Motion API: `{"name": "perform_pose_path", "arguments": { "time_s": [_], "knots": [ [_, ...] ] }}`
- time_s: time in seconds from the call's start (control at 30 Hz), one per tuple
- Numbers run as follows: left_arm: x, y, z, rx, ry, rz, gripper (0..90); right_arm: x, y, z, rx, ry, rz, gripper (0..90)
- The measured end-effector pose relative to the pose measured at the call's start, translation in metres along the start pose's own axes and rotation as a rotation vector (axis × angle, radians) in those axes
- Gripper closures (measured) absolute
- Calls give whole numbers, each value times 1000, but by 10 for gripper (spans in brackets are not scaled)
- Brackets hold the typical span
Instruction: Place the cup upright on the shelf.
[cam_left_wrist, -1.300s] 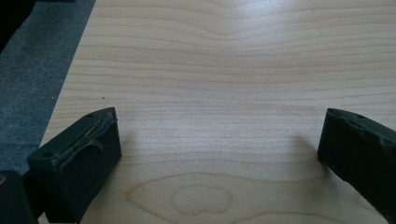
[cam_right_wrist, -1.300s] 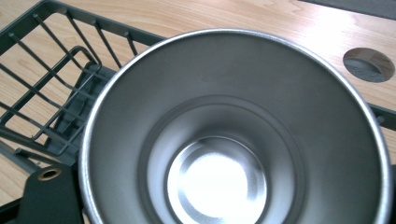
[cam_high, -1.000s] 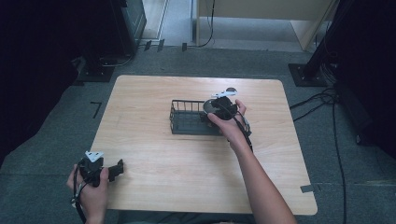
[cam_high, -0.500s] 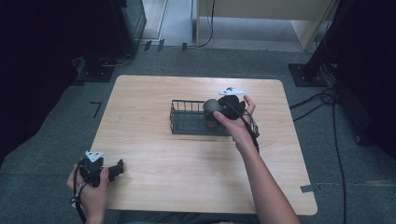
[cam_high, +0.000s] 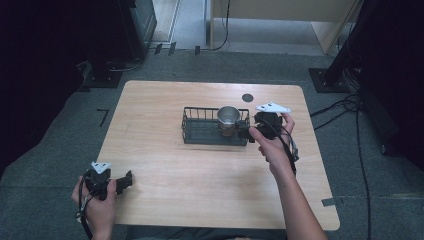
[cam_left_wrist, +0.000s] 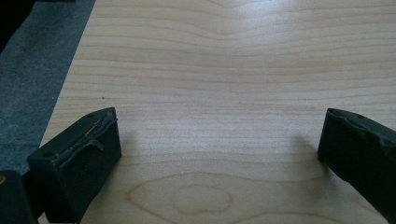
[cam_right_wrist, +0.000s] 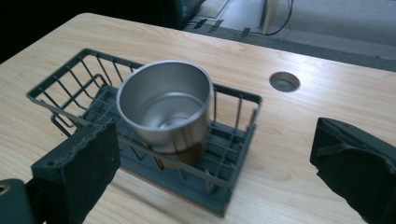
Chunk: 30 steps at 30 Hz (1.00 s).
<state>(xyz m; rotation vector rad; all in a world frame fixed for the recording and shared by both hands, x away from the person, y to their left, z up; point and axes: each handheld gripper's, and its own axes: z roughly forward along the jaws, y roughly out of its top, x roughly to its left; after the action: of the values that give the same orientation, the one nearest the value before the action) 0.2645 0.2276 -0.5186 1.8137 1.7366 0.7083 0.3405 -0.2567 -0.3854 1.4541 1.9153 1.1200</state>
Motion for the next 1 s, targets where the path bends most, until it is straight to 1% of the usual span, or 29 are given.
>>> {"name": "perform_pose_path", "arguments": {
  "time_s": [0.03, 0.07, 0.2, 0.27, 0.3, 0.33, 0.37, 0.4, 0.43, 0.5, 0.57, 0.63, 0.67, 0.7, 0.73, 0.83, 0.9, 1.0],
  "knots": [
    [0, 0, 0, 0, 0, 0, 0, 0, 0, 0, 0, 0, 0, 13],
    [0, 0, 0, 0, 0, -2, 0, -4, -6, -5, 2, -7, 6, 13],
    [0, 0, 0, -1, 0, -1, 0, -12, -21, -14, 5, -20, 13, 13],
    [0, 0, 0, -2, 0, -1, 0, -16, -28, -18, 6, -26, 29, 13],
    [0, 0, 0, -2, 0, -1, 0, -16, -28, -18, 6, -26, 29, 13],
    [0, 0, 0, -2, -1, -2, 0, -19, -36, -22, 6, -23, 33, 13],
    [0, 0, 0, -2, -1, -2, 0, -19, -36, -22, 6, -23, 33, 13],
    [0, 0, 0, -2, 0, -1, 0, -22, -43, -25, 7, -30, 39, 13],
    [0, 0, 0, -2, 0, -1, 0, -22, -43, -25, 7, -30, 39, 13],
    [0, 0, 0, 0, 0, 1, 0, -24, -49, -27, 10, -38, 48, 13],
    [0, 0, 0, 0, 0, 2, 0, -28, -58, -33, 6, -39, 53, 13],
    [0, 0, 0, 0, 0, 0, 0, -28, -61, -34, 6, -41, 54, 13],
    [0, 0, 0, 0, 0, 1, 0, -32, -68, -37, 9, -58, 57, 13],
    [0, 0, 0, 0, 0, 1, 0, -32, -68, -37, 9, -58, 57, 13],
    [0, 0, 0, 0, 0, 1, 0, -36, -74, -40, 8, -65, 68, 13],
    [0, 0, 0, 0, 0, 1, 0, -43, -85, -43, 15, -78, 80, 13],
    [0, 0, 0, 0, 0, 0, 0, -44, -87, -44, 19, -82, 84, 13],
    [0, 0, 0, 0, 0, 0, 0, -54, -102, -50, 28, -100, 109, 14]
  ]
}}
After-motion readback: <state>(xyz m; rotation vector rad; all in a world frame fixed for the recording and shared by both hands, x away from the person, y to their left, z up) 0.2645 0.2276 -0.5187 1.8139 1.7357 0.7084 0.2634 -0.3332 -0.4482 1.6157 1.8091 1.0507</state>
